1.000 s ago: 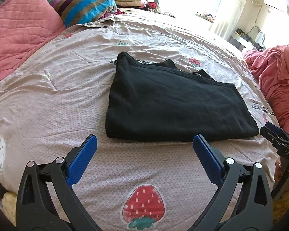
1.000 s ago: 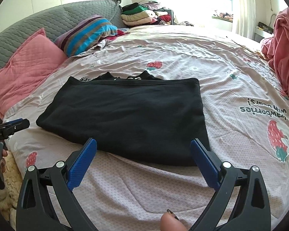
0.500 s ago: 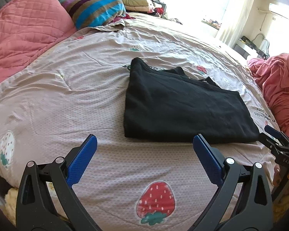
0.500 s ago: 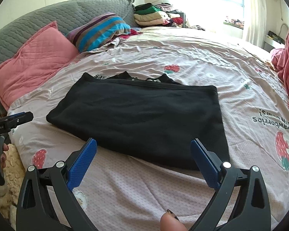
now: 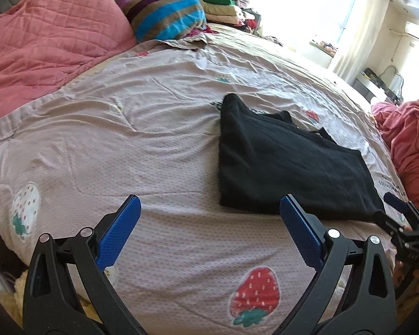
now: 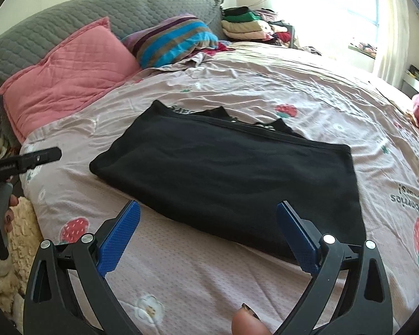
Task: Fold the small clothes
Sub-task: 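Move both open grippers to one side edge of the black sweatshirt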
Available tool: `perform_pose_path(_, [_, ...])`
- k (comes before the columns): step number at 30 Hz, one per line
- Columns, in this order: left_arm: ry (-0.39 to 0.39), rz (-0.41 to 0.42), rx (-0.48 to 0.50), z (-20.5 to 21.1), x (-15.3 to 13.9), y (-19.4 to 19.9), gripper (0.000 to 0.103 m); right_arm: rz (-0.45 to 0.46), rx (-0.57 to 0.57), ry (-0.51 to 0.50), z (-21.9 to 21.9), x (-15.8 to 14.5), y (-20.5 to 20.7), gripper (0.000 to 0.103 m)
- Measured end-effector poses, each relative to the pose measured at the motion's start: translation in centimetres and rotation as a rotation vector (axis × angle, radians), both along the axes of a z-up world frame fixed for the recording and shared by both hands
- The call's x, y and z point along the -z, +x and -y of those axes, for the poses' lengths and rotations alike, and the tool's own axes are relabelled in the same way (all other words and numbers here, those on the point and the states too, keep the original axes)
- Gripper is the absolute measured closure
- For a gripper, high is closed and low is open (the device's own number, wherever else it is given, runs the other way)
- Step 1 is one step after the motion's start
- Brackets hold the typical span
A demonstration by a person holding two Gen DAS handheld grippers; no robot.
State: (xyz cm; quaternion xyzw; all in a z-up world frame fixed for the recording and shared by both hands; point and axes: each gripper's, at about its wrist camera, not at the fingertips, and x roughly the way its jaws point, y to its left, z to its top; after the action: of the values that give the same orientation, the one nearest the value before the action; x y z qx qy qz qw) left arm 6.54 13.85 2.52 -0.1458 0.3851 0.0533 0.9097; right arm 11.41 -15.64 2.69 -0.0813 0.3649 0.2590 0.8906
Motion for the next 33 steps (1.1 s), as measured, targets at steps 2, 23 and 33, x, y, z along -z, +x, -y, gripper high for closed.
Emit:
perform_pose_path(2, [0.003, 0.002, -0.012, -0.4, -0.1, 0.0, 0.01, 0.0, -0.013, -0.006, -0.7, 0.1, 0.1, 0.006])
perform_pose_path(23, [-0.005, -0.049, -0.108, -4.4, 1.9, 1.6, 0.01, 0.038, -0.165, -0.094, -9.2, 1.9, 0.7, 0.006])
perform_pose_path(33, [0.01, -0.086, -0.106, -5.3, 3.0, 3.5, 0.01, 0.071, -0.211, -0.174, -12.5, 3.4, 1.2, 0.006])
